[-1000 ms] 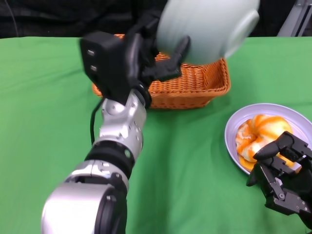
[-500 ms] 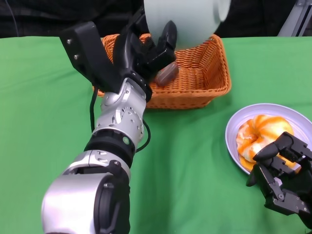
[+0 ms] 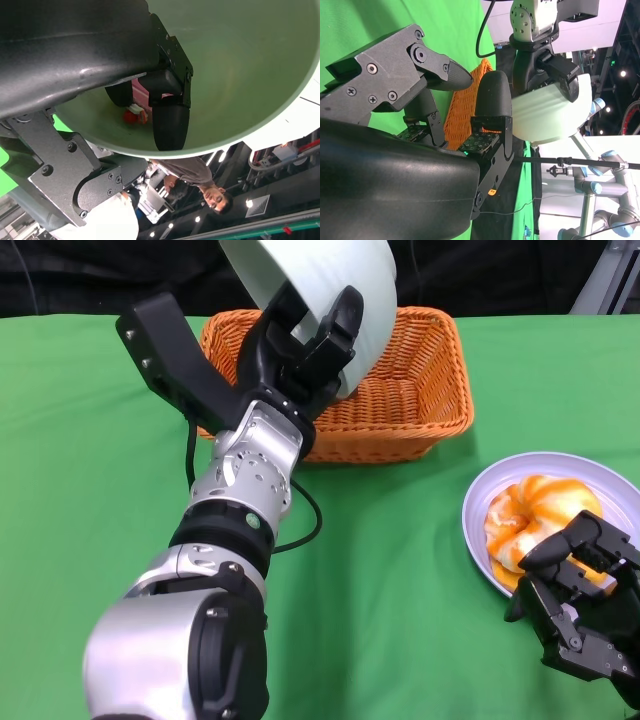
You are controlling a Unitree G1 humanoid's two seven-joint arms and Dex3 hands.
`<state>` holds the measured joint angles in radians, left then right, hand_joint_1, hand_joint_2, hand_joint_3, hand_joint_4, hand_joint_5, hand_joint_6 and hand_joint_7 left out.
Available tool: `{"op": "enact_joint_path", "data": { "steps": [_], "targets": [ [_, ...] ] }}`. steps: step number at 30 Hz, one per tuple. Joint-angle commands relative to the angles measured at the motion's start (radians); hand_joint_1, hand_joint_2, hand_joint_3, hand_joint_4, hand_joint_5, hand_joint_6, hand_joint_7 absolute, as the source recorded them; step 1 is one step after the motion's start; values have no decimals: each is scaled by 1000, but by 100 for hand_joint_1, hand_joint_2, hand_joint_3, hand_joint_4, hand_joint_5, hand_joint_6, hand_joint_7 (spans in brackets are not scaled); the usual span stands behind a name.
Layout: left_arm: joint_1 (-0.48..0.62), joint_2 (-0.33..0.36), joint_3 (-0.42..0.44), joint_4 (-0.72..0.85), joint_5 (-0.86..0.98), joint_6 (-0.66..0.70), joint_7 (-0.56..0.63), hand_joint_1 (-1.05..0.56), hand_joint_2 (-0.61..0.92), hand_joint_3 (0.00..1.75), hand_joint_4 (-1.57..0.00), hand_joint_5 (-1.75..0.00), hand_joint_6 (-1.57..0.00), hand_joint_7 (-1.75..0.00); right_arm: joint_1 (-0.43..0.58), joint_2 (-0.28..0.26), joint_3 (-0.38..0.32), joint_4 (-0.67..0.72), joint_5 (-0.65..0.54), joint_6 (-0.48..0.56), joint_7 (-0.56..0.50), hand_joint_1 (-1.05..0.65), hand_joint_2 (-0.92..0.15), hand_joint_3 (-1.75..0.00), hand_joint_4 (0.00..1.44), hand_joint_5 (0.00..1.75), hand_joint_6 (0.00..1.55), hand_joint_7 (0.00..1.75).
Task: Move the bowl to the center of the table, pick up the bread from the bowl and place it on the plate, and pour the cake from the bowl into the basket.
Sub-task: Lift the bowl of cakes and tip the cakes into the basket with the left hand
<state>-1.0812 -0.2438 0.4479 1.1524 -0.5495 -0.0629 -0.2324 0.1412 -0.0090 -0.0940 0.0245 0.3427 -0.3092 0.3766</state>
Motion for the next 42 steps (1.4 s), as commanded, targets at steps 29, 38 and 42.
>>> {"op": "enact_joint_path", "data": {
  "steps": [29,38,42],
  "targets": [
    [-50,16,87,-42,-163,270,-208,-24,47,125,-91,-175,-68,-175,-11,-6,-7,21,-6,-34,3,-12,-56,-95,71,166,60,132],
    [-84,52,142,-28,-243,383,-372,-27,50,117,-93,-175,-75,-175,-18,-7,-8,41,-12,-59,8,-10,-55,-98,71,166,60,134],
    [-101,73,155,-19,-263,435,-457,-28,50,118,-90,-175,-70,-175,-22,-10,-9,50,-13,-64,10,-11,-54,-100,72,167,60,135]
  ]
}}
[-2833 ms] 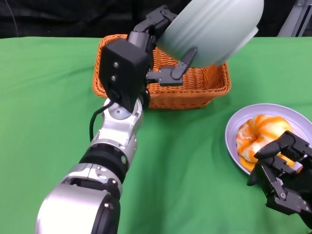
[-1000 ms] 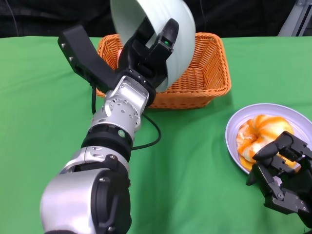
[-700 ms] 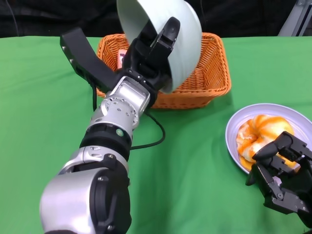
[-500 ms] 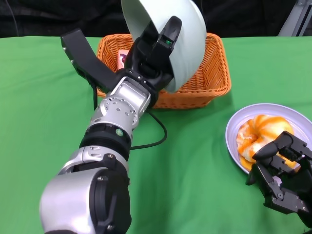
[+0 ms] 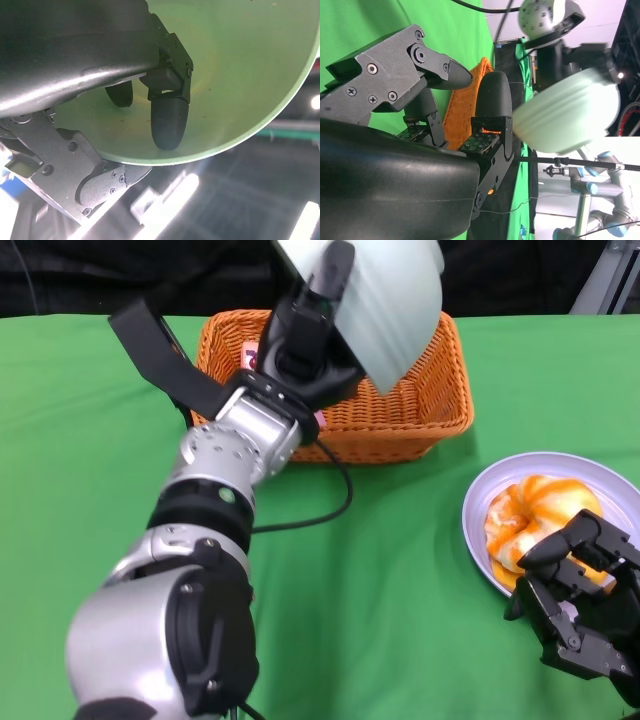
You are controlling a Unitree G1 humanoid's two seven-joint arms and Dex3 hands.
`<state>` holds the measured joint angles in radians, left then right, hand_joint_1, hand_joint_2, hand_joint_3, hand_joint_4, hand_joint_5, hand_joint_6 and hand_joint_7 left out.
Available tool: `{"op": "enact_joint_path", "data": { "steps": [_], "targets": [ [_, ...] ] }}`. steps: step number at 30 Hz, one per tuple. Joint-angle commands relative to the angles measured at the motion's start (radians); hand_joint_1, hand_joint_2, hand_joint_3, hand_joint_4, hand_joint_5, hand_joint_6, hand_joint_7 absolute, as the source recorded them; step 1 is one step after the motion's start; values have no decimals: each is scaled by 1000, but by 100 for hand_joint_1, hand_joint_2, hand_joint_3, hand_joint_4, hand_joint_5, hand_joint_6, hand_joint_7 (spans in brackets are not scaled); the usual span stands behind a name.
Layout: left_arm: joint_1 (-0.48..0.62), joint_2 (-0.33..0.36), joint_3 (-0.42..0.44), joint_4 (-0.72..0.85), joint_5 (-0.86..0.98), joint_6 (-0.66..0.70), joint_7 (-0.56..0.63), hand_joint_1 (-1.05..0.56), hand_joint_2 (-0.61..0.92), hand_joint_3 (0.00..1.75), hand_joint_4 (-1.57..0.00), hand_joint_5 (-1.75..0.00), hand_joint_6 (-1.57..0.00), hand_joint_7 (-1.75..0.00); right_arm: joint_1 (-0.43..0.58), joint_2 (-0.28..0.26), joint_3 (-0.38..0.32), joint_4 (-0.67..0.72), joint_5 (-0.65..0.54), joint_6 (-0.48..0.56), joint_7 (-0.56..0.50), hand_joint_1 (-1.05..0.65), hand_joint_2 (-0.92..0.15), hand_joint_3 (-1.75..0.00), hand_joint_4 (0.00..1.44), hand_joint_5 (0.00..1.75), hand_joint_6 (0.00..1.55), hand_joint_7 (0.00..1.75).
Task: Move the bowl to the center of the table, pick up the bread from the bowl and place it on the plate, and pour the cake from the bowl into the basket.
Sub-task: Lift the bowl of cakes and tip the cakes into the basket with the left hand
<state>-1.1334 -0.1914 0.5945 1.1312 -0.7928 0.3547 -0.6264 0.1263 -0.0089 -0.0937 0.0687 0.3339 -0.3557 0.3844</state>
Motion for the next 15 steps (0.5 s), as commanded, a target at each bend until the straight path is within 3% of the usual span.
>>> {"op": "enact_joint_path", "data": {
  "steps": [1,15],
  "targets": [
    [-52,23,13,4,-24,25,-80,-28,50,118,-90,-175,-69,-175,-7,-10,-9,5,-4,-18,2,-11,-54,-100,72,167,60,135],
    [-84,37,76,12,-72,111,-151,-30,57,111,-86,-175,-69,-175,-12,-8,-13,15,-2,-18,6,-12,-51,-104,72,168,59,136]
  ]
}}
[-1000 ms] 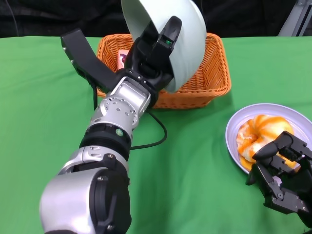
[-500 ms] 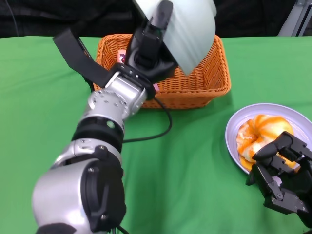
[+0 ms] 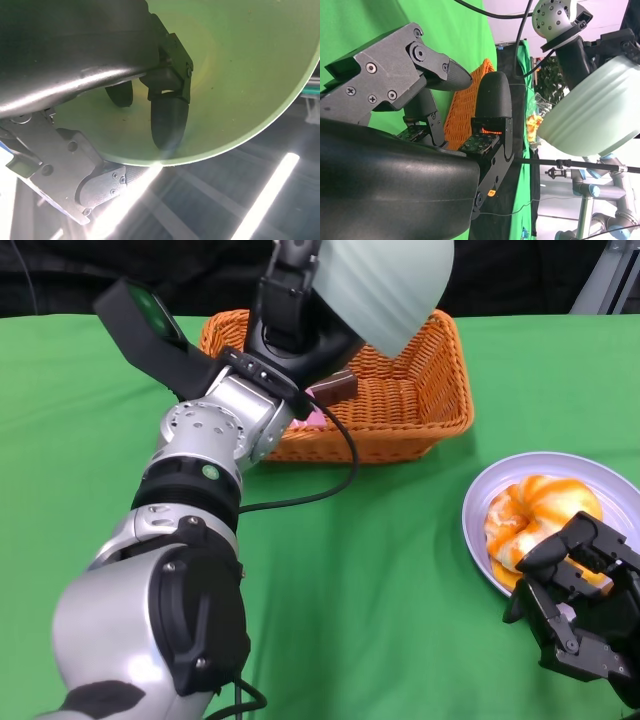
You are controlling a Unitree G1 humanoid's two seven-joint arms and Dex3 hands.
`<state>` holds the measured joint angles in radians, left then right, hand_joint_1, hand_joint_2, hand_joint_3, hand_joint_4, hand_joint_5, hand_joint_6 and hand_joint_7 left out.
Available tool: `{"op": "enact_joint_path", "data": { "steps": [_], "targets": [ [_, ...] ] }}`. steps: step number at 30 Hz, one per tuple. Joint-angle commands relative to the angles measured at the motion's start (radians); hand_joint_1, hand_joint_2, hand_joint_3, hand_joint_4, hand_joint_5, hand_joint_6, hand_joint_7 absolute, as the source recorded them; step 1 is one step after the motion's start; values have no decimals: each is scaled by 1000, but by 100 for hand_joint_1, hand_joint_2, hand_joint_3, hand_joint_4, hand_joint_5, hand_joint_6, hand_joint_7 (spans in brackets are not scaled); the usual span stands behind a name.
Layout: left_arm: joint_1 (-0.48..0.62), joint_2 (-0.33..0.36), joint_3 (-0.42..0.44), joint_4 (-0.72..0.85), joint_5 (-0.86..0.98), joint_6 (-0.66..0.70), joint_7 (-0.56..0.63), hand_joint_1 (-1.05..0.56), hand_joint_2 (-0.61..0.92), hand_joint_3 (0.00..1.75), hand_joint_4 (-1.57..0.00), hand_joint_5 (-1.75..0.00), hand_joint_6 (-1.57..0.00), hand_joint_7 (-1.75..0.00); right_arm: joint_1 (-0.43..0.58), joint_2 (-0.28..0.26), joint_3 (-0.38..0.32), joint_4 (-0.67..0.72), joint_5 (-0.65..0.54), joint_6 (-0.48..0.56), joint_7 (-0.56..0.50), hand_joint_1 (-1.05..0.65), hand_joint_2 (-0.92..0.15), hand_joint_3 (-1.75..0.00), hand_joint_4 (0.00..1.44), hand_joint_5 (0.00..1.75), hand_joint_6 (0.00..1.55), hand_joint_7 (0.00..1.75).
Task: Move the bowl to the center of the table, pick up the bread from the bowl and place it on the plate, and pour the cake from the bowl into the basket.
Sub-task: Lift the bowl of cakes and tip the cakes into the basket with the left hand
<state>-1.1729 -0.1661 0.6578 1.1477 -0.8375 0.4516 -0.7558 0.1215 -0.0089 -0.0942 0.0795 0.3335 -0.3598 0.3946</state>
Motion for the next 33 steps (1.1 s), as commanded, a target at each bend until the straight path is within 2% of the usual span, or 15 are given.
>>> {"op": "enact_joint_path", "data": {
  "steps": [1,2,6,9,17,24,27,28,33],
  "targets": [
    [-45,12,16,-4,-30,19,-21,-30,58,111,-86,-175,-69,-175,-7,-8,-12,4,-3,-14,-5,-12,-51,-103,72,168,59,136],
    [-45,12,20,-2,-34,24,-26,-30,58,111,-86,-175,-68,-175,-8,-8,-12,7,-5,-17,-5,-12,-51,-103,72,168,59,136],
    [-45,14,25,4,-44,34,-43,-37,81,72,-87,-175,-64,-175,-13,-8,-14,19,-4,-30,2,-11,-52,-103,73,167,60,135],
    [-46,18,24,9,-44,34,-53,-41,91,56,-88,-175,-63,-175,-14,-7,-15,23,5,-28,8,-10,-53,-104,73,166,60,134],
    [-47,24,19,19,-35,36,-76,-42,92,51,-87,-175,-60,-175,-14,-6,-14,22,4,-25,5,-10,-53,-103,72,166,59,135],
    [-47,33,-6,18,-13,36,-90,-36,91,50,-86,-175,-60,-175,-15,-6,-12,19,-1,-29,2,-11,-54,-101,72,166,59,136],
    [-44,42,-41,9,19,29,-95,-31,65,97,-85,-175,-64,-175,-15,-4,-11,18,-4,-30,-1,-10,-53,-102,72,168,59,136],
    [-44,44,-47,8,24,28,-97,-30,61,104,-85,-175,-64,-175,-15,-4,-10,18,-3,-30,0,-10,-53,-102,72,168,59,136],
    [-39,57,-82,0,60,15,-114,-29,58,110,-82,-175,-63,-175,-15,-1,-10,17,0,-31,1,-10,-52,-103,73,168,59,136]
  ]
}}
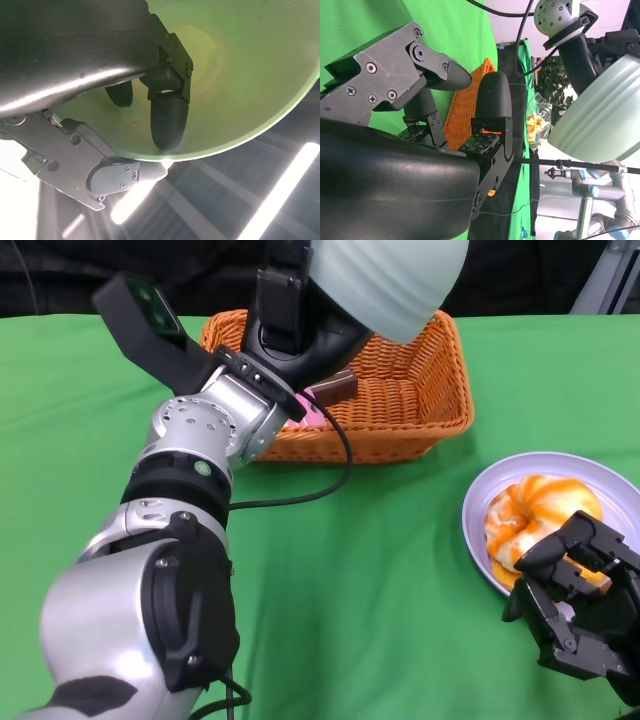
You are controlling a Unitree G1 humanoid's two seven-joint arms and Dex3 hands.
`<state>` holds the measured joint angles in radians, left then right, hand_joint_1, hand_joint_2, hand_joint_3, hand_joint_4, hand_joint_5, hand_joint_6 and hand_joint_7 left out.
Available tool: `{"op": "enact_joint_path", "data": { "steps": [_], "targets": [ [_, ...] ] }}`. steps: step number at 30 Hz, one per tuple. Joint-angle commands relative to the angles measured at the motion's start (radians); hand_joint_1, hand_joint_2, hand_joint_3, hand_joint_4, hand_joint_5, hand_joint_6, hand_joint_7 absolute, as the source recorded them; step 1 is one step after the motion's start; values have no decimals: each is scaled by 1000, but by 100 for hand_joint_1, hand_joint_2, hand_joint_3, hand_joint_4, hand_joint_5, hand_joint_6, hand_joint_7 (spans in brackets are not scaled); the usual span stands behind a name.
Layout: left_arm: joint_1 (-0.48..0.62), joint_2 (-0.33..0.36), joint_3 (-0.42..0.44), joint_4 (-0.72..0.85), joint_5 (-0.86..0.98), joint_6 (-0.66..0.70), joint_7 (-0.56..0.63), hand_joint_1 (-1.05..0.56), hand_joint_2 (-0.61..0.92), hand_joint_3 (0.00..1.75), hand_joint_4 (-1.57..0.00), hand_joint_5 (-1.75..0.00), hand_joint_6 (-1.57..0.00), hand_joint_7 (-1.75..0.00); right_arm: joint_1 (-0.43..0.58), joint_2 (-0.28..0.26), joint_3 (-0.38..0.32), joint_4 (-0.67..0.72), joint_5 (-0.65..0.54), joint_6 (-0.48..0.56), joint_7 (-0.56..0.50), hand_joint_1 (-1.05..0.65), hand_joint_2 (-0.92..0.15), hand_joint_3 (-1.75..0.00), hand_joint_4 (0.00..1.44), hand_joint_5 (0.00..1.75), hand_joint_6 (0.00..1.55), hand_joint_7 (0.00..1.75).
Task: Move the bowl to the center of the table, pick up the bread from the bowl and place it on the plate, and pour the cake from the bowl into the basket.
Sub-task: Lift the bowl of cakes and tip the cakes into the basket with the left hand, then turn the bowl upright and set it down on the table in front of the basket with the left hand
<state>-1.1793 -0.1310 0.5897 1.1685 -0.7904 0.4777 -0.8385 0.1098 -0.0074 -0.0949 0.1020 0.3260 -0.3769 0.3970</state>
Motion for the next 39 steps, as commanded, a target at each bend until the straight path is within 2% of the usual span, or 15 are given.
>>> {"op": "enact_joint_path", "data": {
  "steps": [1,4,10,18,27,30,34,39],
  "targets": [
    [-32,32,-32,-31,34,-20,-29,-29,57,110,-82,-175,-63,-175,-3,-2,-9,-8,11,-7,-2,-10,-52,-103,73,168,59,136],
    [-26,65,-92,-64,98,-62,-38,-29,55,113,-82,-175,-63,-175,-2,-3,-7,-13,5,-2,-8,-10,-53,-102,73,167,60,136],
    [-2,103,-161,-110,175,-144,-65,-27,54,117,-81,-175,-65,-175,-5,-4,-7,-5,-4,-11,-10,-11,-53,-102,72,167,59,134],
    [42,156,-264,-192,298,-287,-66,-26,46,123,-87,-175,-67,-175,-6,-5,-6,-10,-6,1,-13,-11,-53,-101,72,167,60,134],
    [109,193,-366,-315,413,-409,-29,-30,50,108,-89,-175,-68,-175,-7,-4,-5,-10,-5,1,-14,-11,-54,-99,72,167,60,133],
    [155,211,-414,-384,475,-492,-9,-27,46,112,-92,-175,-74,-170,-4,-2,-5,-15,-9,5,-21,-11,-54,-98,72,167,60,133],
    [199,231,-458,-433,539,-602,22,-24,39,126,-92,-175,-80,-162,-4,-2,-4,-13,-8,1,-19,-11,-54,-97,71,167,60,132],
    [269,272,-527,-471,680,-854,99,-20,39,133,-90,-175,-77,-160,-5,-4,-3,-16,-8,3,-18,-11,-54,-97,70,168,60,133]
  ]
}}
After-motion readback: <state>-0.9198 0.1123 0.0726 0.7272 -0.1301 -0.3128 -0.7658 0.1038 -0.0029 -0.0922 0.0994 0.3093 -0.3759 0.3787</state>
